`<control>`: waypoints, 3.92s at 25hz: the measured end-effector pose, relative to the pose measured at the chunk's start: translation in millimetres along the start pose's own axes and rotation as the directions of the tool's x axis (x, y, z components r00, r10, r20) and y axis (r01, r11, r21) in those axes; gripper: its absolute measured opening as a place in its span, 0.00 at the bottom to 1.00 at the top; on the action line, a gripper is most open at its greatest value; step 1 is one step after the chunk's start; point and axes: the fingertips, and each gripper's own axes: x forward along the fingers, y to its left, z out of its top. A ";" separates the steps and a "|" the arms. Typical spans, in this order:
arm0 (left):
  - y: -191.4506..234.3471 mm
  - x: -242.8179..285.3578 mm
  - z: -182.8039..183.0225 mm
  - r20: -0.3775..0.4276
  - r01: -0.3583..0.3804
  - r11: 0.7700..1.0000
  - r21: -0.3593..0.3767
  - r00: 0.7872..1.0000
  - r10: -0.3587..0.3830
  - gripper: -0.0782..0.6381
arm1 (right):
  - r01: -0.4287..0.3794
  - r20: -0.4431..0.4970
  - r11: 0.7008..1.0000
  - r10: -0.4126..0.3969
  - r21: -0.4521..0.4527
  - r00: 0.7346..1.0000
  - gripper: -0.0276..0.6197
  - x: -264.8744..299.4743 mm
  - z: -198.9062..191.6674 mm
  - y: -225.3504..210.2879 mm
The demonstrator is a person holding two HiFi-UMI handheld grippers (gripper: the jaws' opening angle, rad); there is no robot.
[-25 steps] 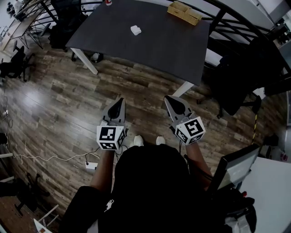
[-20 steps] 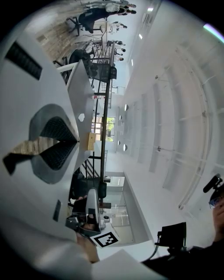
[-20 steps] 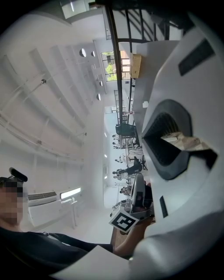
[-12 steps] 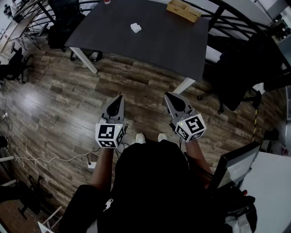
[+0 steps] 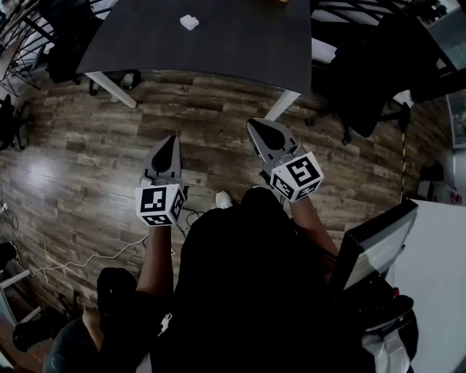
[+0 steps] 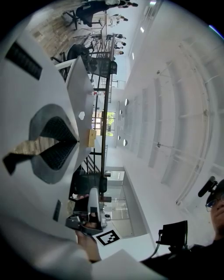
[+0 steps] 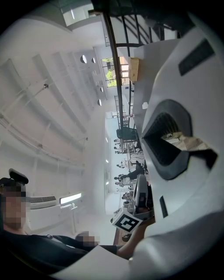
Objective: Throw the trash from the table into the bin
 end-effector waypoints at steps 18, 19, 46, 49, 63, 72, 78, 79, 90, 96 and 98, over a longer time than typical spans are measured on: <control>51.7 -5.1 -17.6 -0.038 -0.062 0.998 -0.019 0.997 0.061 0.12 | -0.058 -0.027 0.998 0.058 0.010 0.998 0.05 58.0 -11.1 12.2; 57.3 -3.5 -19.0 -0.044 -0.071 0.997 -0.021 0.997 0.070 0.12 | -0.066 -0.028 0.998 0.066 0.010 0.997 0.05 64.8 -10.8 11.8; 114.1 260.5 51.2 -0.083 -0.033 0.999 0.024 0.996 0.035 0.12 | -0.099 -0.065 0.992 0.104 0.073 0.993 0.05 244.3 7.6 -189.2; 123.8 287.2 57.5 -0.082 -0.036 0.999 0.022 0.996 0.037 0.12 | -0.112 -0.065 0.991 0.117 0.069 0.991 0.05 268.2 10.5 -208.3; 141.9 343.6 65.7 -0.096 -0.044 0.999 0.031 0.994 0.047 0.12 | -0.146 -0.091 0.986 0.153 0.078 0.984 0.05 323.7 6.0 -248.2; 176.7 377.7 58.5 -0.131 -0.022 1.000 0.021 0.991 0.025 0.12 | -0.134 -0.125 0.988 0.143 0.074 0.982 0.05 380.8 -9.6 -259.4; 200.6 422.4 50.6 -0.148 0.032 0.999 0.033 0.989 -0.026 0.12 | -0.073 -0.153 0.995 0.083 0.072 0.985 0.05 426.4 -29.0 -278.7; 205.1 429.1 49.6 -0.148 0.039 0.999 0.032 0.988 -0.034 0.12 | -0.059 -0.159 0.996 0.070 0.072 0.985 0.05 434.4 -33.4 -282.1; 246.1 494.1 25.8 -0.187 0.143 0.990 0.003 0.972 -0.140 0.12 | 0.096 -0.253 0.994 -0.079 0.052 0.964 0.05 509.6 -87.9 -330.1; 262.7 521.6 17.5 -0.201 0.185 0.983 -0.011 0.962 -0.183 0.12 | 0.140 -0.326 0.990 -0.133 -0.002 0.936 0.19 540.8 -120.4 -348.0; 266.6 527.5 15.5 -0.208 0.194 0.981 -0.014 0.959 -0.193 0.12 | 0.169 -0.357 0.986 -0.160 -0.007 0.920 0.31 549.6 -134.7 -362.4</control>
